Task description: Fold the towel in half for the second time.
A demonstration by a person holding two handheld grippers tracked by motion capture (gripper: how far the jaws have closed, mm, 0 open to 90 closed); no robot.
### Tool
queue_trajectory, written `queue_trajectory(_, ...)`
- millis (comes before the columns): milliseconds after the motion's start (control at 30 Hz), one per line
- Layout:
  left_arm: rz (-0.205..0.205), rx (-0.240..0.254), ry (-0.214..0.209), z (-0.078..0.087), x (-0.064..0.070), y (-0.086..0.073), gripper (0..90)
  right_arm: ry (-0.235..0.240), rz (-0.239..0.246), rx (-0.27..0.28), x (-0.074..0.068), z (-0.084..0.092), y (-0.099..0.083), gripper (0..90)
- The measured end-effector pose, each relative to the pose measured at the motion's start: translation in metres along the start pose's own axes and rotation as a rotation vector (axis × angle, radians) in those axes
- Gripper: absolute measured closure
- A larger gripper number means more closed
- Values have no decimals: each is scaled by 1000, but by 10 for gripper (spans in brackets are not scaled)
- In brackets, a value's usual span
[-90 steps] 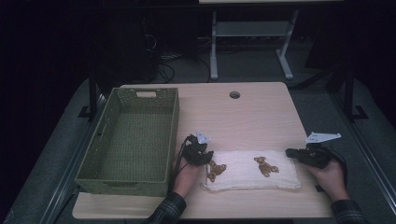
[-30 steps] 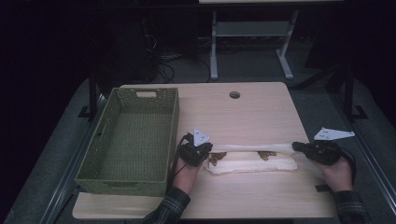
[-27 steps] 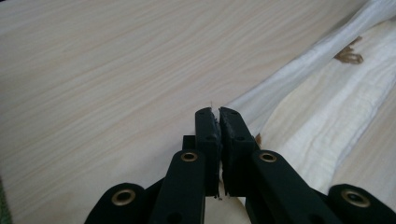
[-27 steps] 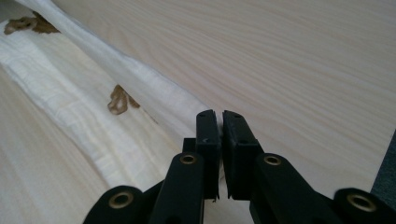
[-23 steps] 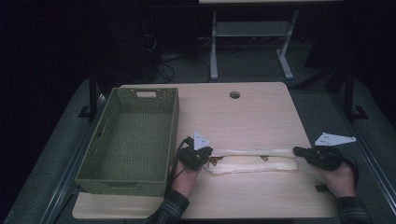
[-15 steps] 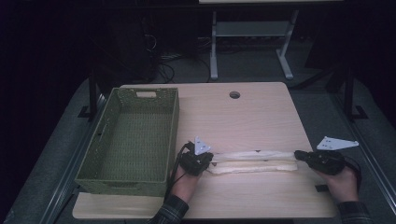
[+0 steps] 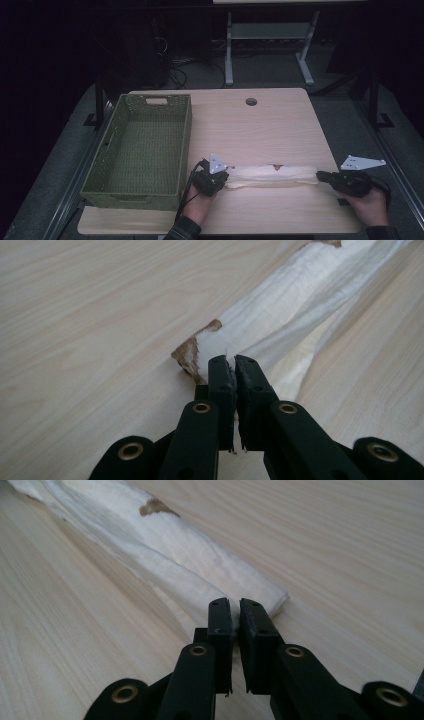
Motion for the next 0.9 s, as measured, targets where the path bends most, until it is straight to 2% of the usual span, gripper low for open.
queue_trajectory(100, 10, 19, -23, 4, 3, 1, 772, -2, -8, 2, 1, 3, -2, 777)
queue_trajectory(200, 17, 52, -35, 10, 7, 5, 722, -4, -31, 28, 3, 10, -1, 755)
queue_trajectory(300, 7, 72, -43, 13, 10, 11, 723, -13, -23, 53, 2, 15, 3, 766)
queue_trajectory(367, 0, 69, -46, 13, 9, 12, 732, -3, -24, 85, 1, 20, 7, 785)
queue_trajectory(467, 17, 59, -62, 9, 7, 12, 765, 26, -26, 102, -3, 19, 13, 834)
queue_trajectory(600, 22, 41, -80, 4, 7, 9, 788, 53, 9, 38, -10, 5, 8, 862)
queue_trajectory(667, 25, 10, -91, 0, 7, 5, 796, 58, 21, -12, -13, -1, 2, 869)
queue_trajectory(767, 31, -30, -102, -7, 8, 1, 799, 46, 35, -55, -12, -6, -3, 884)
queue_trajectory(833, 18, -74, -90, -10, 8, -2, 799, 53, 33, -64, -10, -8, -5, 891)
queue_trajectory(900, 5, -86, -85, -12, 8, -4, 803, 60, 25, -69, -9, -8, -6, 895)
Point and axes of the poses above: each handheld gripper's, and its own axes: z roughly backward along the jaws, y roughly out of its top, x roughly to its right, the point moved 3 cm from there along -z, roughly forward along the jaws, and after that the axes turned 13 degrees about -y, right-handed, at the moved point
